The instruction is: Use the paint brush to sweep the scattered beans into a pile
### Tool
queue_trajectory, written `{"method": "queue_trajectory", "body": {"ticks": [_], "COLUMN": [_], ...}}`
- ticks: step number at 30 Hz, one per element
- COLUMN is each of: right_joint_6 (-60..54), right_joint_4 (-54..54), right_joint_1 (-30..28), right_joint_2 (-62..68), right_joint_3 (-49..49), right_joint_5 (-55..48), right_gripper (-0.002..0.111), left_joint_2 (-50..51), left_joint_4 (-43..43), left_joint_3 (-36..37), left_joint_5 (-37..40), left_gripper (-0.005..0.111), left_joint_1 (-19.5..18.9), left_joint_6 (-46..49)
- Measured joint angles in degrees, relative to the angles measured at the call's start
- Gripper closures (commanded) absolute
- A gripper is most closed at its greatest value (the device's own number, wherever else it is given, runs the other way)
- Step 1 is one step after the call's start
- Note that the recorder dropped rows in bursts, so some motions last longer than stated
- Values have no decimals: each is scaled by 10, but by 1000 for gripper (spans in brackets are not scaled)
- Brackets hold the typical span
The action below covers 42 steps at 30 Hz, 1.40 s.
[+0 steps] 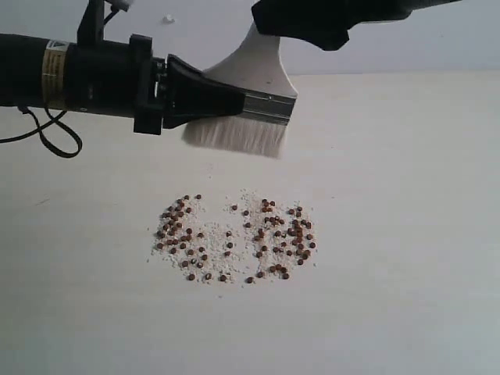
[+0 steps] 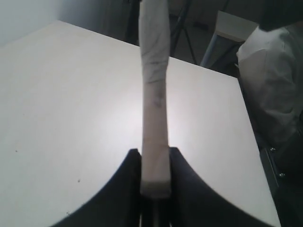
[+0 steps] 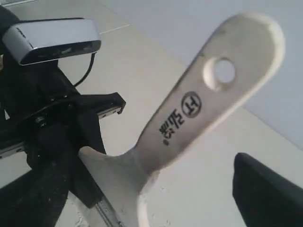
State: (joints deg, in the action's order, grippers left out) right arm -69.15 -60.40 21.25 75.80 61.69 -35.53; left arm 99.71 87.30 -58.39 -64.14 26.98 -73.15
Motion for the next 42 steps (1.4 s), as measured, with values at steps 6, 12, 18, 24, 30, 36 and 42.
{"method": "queue_trajectory", "body": {"ticks": [6,12,18,24,30,36,42], "right_joint_6": [-88,-186,-310,-418,-482,-506,-508], "right_joint_4": [-111,-221,-306,-363,-381,-384,-388], "right_joint_1": [-62,-115,-122,-123,-124,-124,-124], "right_joint_2": [7,72,159,222,278,323,329], "right_joint_3": [-12,-12,8,22,23,27,40], "right_joint_5": [-18,-97,-248,-334,-337,-337,-337], "right_gripper": [28,28,28,28,28,28,28], "left_joint_2": [0,6,34,50,52,52,52], "left_joint_4": [11,14,14,14,14,14,14], "left_joint_3": [0,0,0,0,0,0,0], "left_joint_5": [-22,-46,-49,-49,-49,-49,-49], "left_gripper": [107,107,107,107,107,107,107], "left_joint_1": [-38,-95,-140,-145,-145,-144,-130], "left_joint_6": [-7,-7,8,39,48,48,50]}}
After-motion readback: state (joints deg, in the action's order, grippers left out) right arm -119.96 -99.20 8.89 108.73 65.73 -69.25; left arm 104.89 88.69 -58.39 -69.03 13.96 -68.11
